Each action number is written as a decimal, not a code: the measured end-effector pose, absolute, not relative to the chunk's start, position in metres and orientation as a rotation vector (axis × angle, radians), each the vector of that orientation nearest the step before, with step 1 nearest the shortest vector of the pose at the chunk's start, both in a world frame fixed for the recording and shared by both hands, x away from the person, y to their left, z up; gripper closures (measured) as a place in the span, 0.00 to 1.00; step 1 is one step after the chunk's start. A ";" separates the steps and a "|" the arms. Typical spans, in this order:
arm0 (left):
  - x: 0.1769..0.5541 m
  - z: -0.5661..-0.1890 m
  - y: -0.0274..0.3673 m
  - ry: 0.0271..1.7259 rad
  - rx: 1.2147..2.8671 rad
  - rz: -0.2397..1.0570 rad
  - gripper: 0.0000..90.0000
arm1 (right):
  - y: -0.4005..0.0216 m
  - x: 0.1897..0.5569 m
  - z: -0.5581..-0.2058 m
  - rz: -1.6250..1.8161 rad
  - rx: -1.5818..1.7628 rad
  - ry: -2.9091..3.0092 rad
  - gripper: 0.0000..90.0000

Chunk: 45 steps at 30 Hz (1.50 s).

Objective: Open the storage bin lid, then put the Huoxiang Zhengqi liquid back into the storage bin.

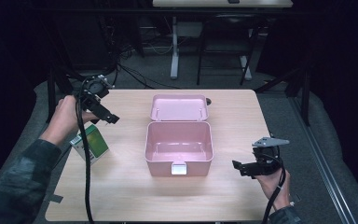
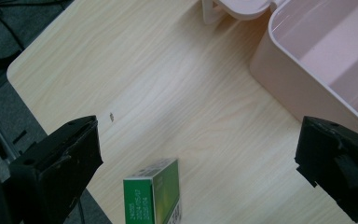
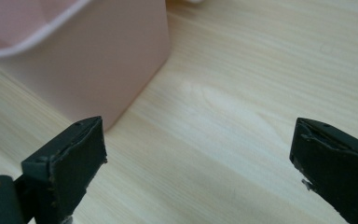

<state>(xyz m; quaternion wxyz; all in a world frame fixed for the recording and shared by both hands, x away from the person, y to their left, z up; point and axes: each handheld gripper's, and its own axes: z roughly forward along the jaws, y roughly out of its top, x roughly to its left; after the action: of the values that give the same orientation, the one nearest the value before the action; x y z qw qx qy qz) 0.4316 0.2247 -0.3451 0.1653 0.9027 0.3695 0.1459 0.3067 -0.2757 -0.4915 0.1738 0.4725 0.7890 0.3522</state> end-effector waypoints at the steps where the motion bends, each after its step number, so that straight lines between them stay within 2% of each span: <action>1: 0.430 -0.345 0.227 1.051 2.576 0.415 0.00 | -0.275 0.307 -0.495 0.972 1.340 2.249 0.03; 8: 0.425 -0.351 0.246 1.087 2.574 0.410 0.00 | -0.270 0.314 -0.513 0.853 1.320 2.304 0.03; 12: 0.424 -0.354 0.254 1.109 2.565 0.403 0.00 | -0.273 0.316 -0.515 0.845 1.338 2.273 0.00; 34: 0.422 -0.373 0.283 1.131 2.652 0.373 0.00 | -0.269 0.326 -0.530 0.724 1.327 2.425 0.00; 45: 0.432 -0.393 0.295 1.222 2.680 0.313 0.00 | -0.269 0.326 -0.531 0.715 1.303 2.441 0.00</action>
<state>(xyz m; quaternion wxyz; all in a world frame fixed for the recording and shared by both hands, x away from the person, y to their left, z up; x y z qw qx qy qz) 0.4324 0.2950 -0.3927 0.0898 0.9011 0.4109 0.1052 0.3261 -0.2686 -0.5311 0.1415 0.4513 0.8455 0.2479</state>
